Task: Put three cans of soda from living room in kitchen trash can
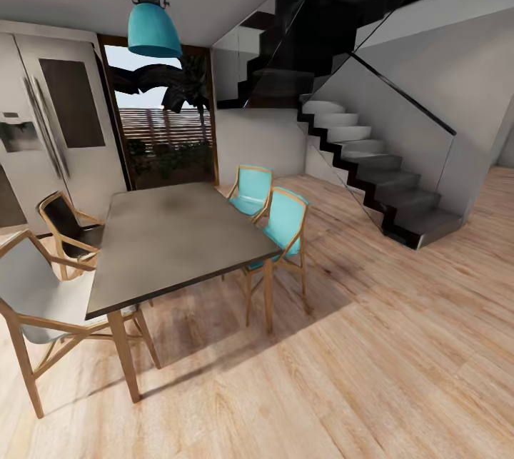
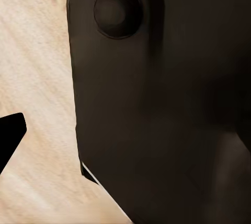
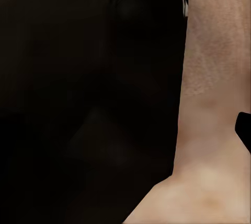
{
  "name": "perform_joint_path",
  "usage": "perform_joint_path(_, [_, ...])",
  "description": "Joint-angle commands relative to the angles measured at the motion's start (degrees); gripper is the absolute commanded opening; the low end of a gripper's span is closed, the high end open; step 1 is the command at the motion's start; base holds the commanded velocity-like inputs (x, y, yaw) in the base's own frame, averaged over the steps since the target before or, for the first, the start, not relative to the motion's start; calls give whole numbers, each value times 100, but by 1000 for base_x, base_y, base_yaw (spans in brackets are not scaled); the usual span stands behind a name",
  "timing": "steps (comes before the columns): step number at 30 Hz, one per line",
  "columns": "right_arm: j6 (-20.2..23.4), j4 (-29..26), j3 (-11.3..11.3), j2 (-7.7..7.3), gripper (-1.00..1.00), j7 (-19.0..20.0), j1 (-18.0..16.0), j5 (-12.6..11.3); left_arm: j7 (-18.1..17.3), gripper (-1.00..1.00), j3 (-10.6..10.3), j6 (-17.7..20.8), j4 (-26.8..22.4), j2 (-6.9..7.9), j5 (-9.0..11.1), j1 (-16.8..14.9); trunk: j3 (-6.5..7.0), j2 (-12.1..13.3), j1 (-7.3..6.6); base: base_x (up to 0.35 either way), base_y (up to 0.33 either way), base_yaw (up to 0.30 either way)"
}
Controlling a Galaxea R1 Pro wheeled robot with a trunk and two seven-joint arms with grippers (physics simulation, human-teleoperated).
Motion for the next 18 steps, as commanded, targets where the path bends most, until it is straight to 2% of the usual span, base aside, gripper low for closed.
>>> perform_joint_path(1, [-16,-7,26,-33,100,-30,-1,-9,6,100,17,21,-20,13,20,-23,0,1,0,0,0,0])
perform_joint_path(18, [-16,-8,28,-30,100,-28,-1,-8,10,100,25,50,-16,13,13,-15,0,1,0,0,0,0])
